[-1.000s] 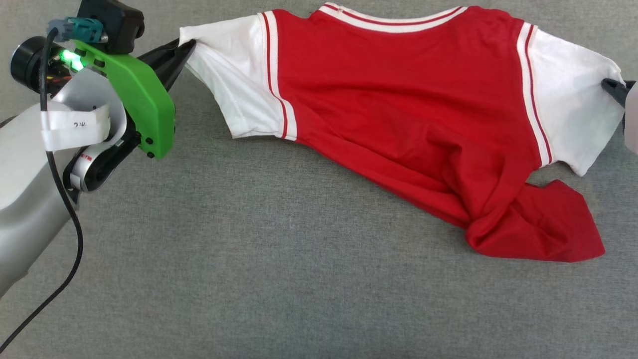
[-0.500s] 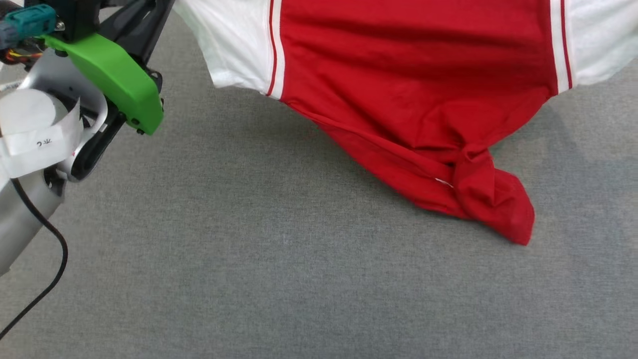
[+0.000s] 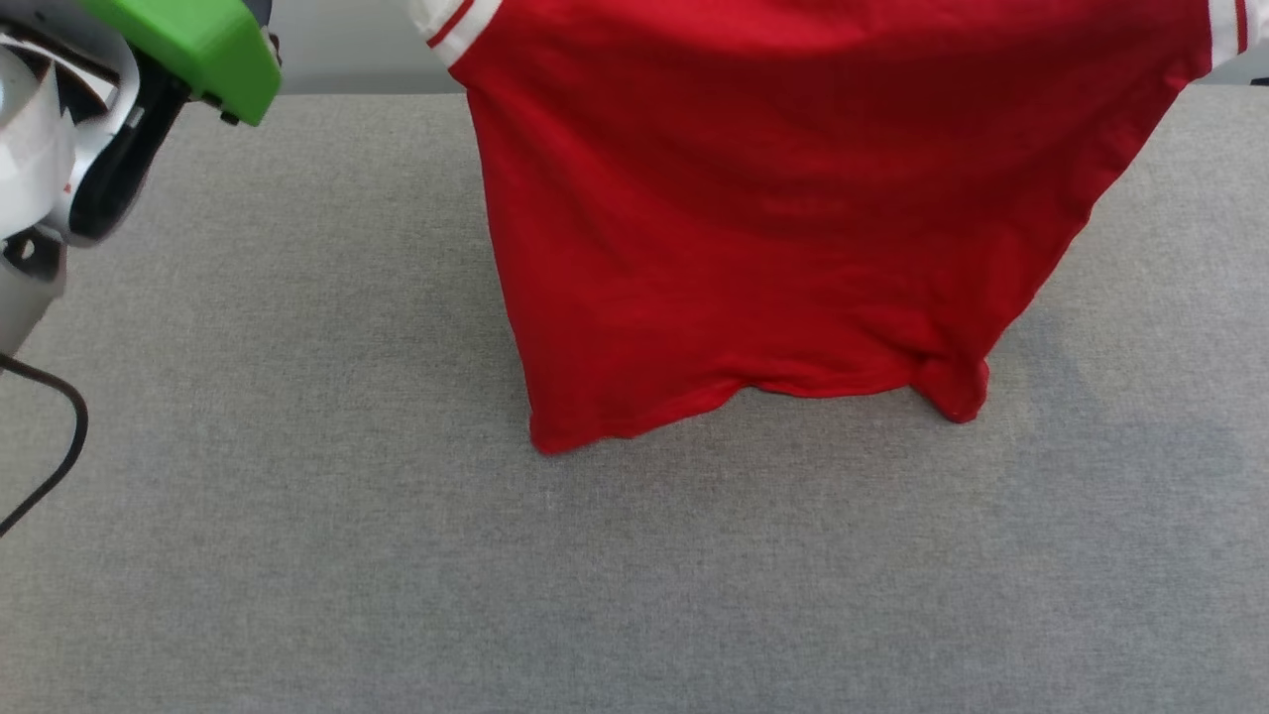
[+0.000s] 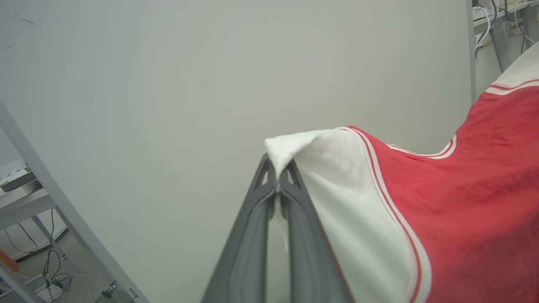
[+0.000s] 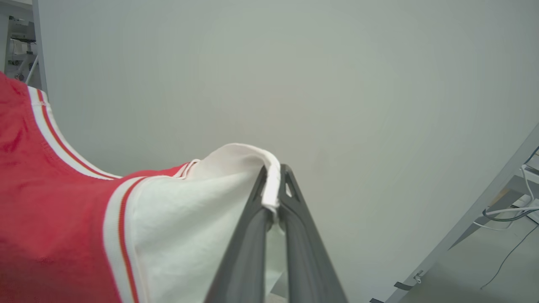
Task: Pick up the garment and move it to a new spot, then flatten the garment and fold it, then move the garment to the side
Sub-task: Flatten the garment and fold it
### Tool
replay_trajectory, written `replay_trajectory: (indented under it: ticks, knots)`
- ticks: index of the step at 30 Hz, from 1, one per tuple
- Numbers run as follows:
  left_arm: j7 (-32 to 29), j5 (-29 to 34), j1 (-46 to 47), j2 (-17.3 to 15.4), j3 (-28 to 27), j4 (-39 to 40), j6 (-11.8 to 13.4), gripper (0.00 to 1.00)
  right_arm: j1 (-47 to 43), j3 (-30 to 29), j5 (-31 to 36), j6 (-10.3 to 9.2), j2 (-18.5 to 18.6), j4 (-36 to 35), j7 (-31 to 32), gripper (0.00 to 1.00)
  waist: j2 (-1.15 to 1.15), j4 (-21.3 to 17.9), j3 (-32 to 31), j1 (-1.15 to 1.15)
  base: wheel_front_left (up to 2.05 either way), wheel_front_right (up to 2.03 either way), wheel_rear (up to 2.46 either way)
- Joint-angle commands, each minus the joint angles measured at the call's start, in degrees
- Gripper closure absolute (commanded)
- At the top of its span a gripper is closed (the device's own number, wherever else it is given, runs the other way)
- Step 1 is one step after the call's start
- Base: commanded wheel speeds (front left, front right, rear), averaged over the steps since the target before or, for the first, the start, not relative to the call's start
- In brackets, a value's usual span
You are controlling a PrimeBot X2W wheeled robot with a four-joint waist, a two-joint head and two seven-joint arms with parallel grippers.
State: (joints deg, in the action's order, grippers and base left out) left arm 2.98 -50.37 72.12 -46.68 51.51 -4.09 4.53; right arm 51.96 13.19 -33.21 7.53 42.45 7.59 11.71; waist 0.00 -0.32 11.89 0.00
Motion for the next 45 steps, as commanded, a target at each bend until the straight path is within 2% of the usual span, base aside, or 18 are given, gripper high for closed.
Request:
replay_trajectory:
  ticks: [1,6,13,23,29,35,36,45]
  knots:
    - [-0.05,1.23,2.13,0.68,-0.34,-0.81,-0.48,1.00,1.47,-0.45,0.79,-0.04,-0.73,-0.43,0.48,1.00,0.00,-0.34,0.33,0.00,0.00,0.00,0.00]
    - [-0.58,2.11,7.33,3.22,-0.71,-4.34,-2.16,1.00,5.93,-0.12,3.01,-0.04,-2.61,0.38,2.26,1.00,0.00,-0.95,3.08,0.00,0.00,0.00,0.00]
    - [-0.09,4.26,17.54,7.11,-1.99,-12.04,-4.83,1.00,18.54,1.62,8.05,-0.04,-5.11,7.09,2.19,1.00,0.00,-1.63,9.64,0.00,0.00,0.00,0.00]
    - [3.44,8.56,33.52,11.28,-3.72,-23.86,-8.29,1.00,39.94,4.02,14.61,-0.04,-10.41,20.05,-3.11,1.00,0.00,-2.98,17.44,0.00,0.00,0.00,0.00]
    - [6.01,8.88,37.74,13.12,-3.76,-30.69,-9.97,1.00,47.41,4.98,15.79,-0.04,-12.84,27.85,-6.96,1.00,0.00,-3.13,20.16,0.00,0.00,0.00,0.00]
    - [8.65,7.42,35.10,14.27,-3.05,-35.54,-11.01,1.00,46.59,8.03,14.00,-0.04,-14.72,33.59,-11.49,1.00,0.00,-3.12,21.48,0.00,0.00,0.00,0.00]
    - [10.57,6.23,29.09,13.91,-2.56,-37.15,-11.35,1.00,41.78,10.35,10.54,-0.04,-16.44,36.36,-15.48,1.00,0.00,-3.38,21.19,0.00,0.00,0.00,0.00]
    - [11.96,3.94,13.01,11.66,-5.23,-34.56,-10.86,1.00,28.31,16.28,4.50,-0.04,-17.60,36.49,-20.74,1.00,0.00,-3.15,16.71,0.00,0.00,0.00,0.00]
